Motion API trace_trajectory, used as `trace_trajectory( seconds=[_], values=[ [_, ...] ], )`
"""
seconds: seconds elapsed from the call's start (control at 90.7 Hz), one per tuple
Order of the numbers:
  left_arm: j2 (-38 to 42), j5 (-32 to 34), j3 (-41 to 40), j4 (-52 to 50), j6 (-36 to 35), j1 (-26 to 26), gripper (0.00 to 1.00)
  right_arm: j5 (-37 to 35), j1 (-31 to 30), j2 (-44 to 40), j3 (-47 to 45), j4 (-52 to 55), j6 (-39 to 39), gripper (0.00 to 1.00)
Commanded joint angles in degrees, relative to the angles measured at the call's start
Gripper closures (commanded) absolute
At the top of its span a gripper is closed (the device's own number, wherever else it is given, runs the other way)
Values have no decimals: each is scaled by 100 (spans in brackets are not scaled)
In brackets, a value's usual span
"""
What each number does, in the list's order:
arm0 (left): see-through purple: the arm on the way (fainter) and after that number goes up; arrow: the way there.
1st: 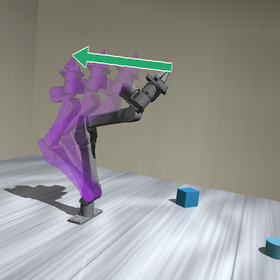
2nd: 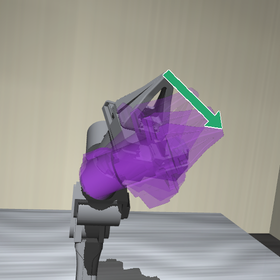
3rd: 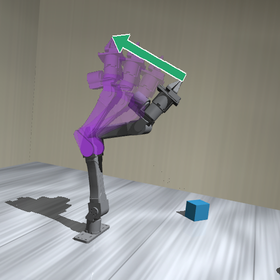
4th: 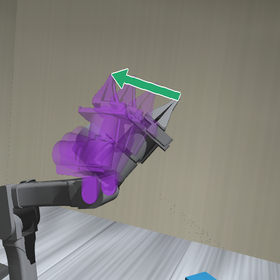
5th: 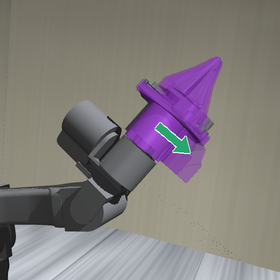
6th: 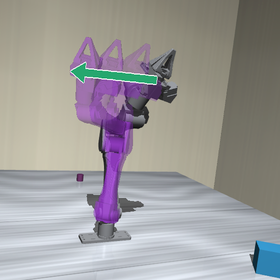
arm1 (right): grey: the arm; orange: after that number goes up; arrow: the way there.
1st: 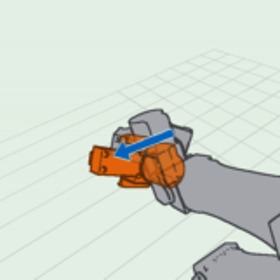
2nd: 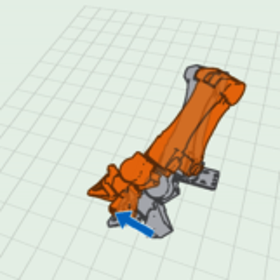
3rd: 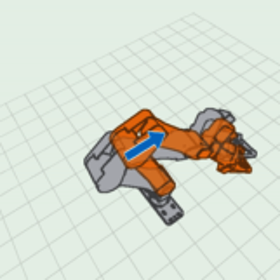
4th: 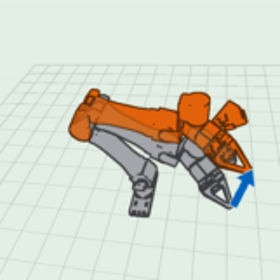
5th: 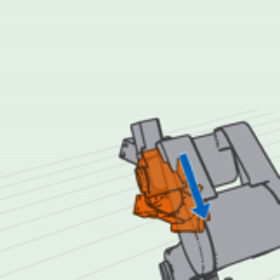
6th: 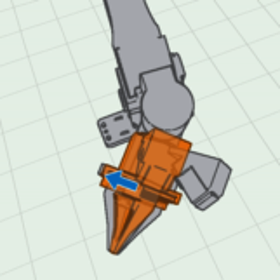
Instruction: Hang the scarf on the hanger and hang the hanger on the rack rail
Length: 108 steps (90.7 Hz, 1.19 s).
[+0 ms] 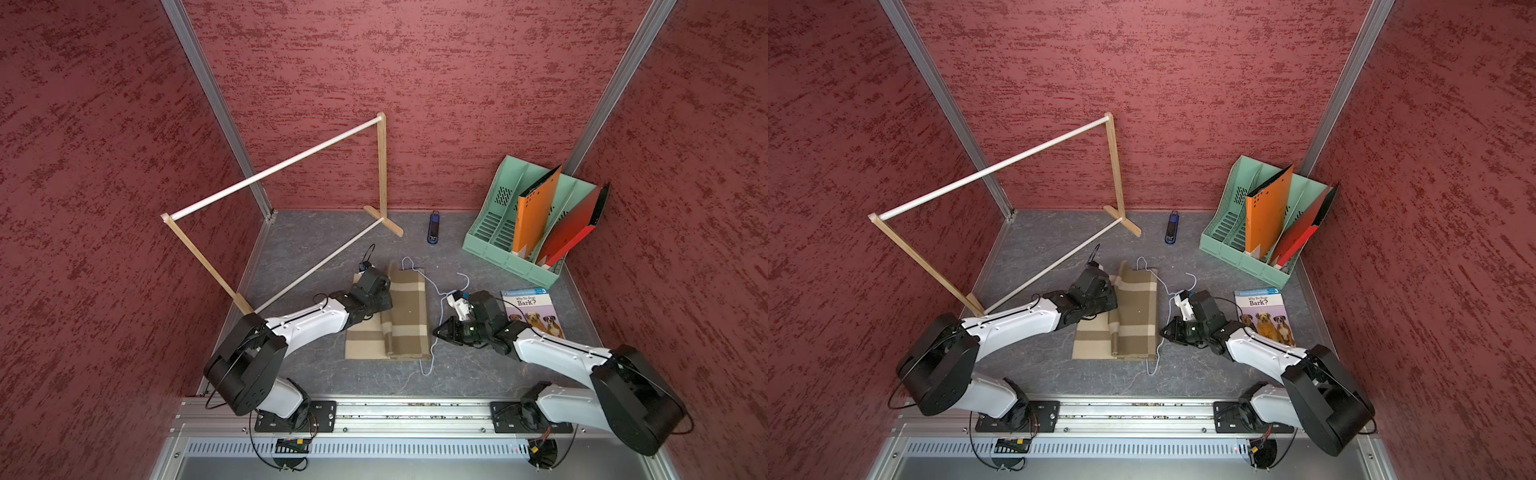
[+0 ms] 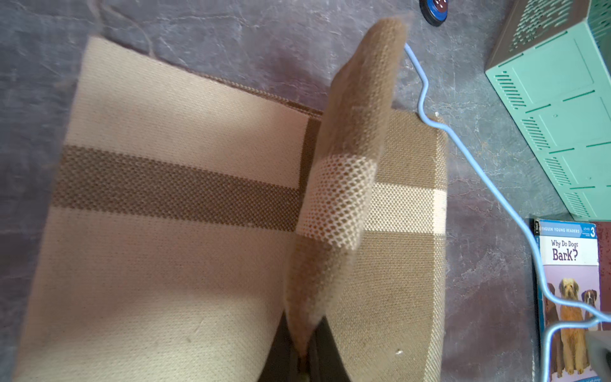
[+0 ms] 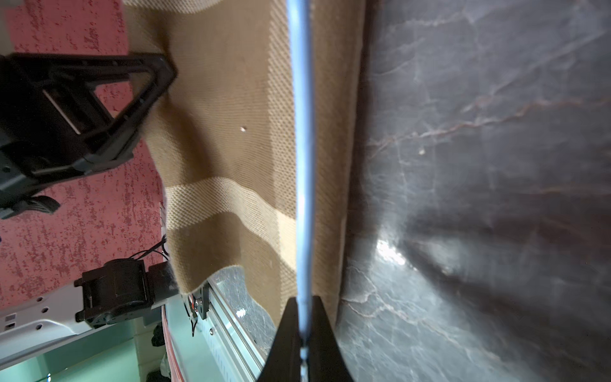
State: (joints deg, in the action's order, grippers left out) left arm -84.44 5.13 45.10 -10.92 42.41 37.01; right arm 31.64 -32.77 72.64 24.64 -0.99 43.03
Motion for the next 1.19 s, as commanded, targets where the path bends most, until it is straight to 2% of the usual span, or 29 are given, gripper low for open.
trace_trajectory(
  seconds=[0.0,0.353,0.848,1.179],
  values=[
    [140,35,-80,-100,-56,-112,100,223,0,97,140,124,-144,100],
    [352,83,-116,-220,-169,-199,100,-12,-156,182,134,-781,587,100],
    [605,-179,-317,-361,-494,-795,100,-658,-495,238,209,-808,923,100],
    [591,-263,-352,-409,-779,-1170,100,-776,-655,333,193,-943,1059,100]
  ],
)
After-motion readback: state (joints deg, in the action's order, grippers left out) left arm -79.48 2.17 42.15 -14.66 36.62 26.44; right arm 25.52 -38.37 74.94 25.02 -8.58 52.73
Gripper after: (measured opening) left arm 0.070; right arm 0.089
